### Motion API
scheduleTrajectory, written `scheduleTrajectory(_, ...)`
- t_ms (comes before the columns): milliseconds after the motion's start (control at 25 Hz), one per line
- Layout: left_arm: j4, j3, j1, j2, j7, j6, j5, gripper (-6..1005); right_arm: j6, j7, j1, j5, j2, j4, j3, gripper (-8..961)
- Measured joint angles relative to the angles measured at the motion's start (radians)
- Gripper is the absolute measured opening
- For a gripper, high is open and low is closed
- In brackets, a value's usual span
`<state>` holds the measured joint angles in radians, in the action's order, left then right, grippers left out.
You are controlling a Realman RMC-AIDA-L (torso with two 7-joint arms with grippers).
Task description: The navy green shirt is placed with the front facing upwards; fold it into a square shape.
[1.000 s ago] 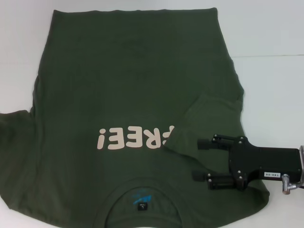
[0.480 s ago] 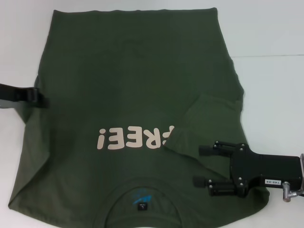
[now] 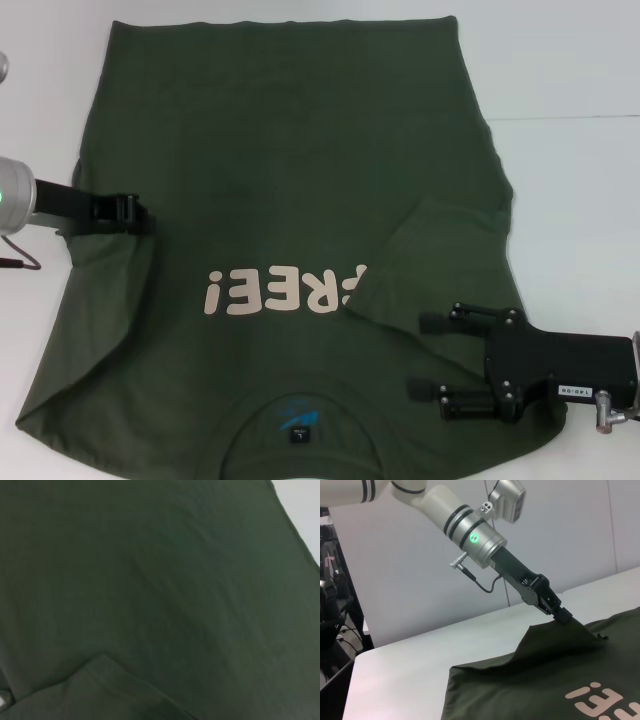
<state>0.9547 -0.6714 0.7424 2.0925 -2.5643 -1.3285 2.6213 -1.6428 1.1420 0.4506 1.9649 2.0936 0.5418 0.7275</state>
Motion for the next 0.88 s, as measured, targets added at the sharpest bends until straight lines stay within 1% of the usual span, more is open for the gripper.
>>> scheduleTrajectory(240, -0.055, 0.001, 0.001, -0.002, 0.017, 0.065, -0.001, 69, 0.000, -0.001, -0.002, 0.000, -0.001, -0.002, 0.000, 866)
scheduleTrajectory(360, -0.074, 0.010, 0.003, -0.003, 0.014, 0.077, -0.010, 76, -0.001, -0.001, -0.001, 0.000, -0.001, -0.002, -0.001, 866)
scheduleTrajectory(520, -0.075, 0.011, -0.005, 0.000, 0.019, 0.069, -0.061, 85, -0.010, -0.001, -0.001, -0.001, -0.002, 0.002, -0.004, 866)
scheduleTrajectory(600, -0.075, 0.012, -0.008, -0.002, 0.036, 0.053, -0.103, 89, -0.010, 0.003, -0.001, -0.001, -0.003, 0.011, -0.006, 865)
scheduleTrajectory(680, -0.076, 0.012, -0.009, -0.003, 0.052, 0.044, -0.116, 152, -0.011, 0.012, 0.000, -0.001, -0.005, 0.025, -0.006, 865)
scheduleTrajectory(800, -0.076, 0.014, -0.018, -0.004, 0.185, -0.018, -0.194, 247, -0.022, 0.071, 0.000, 0.008, -0.007, 0.084, 0.002, 865)
scheduleTrajectory(880, -0.077, 0.017, -0.026, -0.004, 0.316, -0.082, -0.265, 416, -0.041, 0.131, -0.006, 0.023, -0.007, 0.149, 0.005, 865)
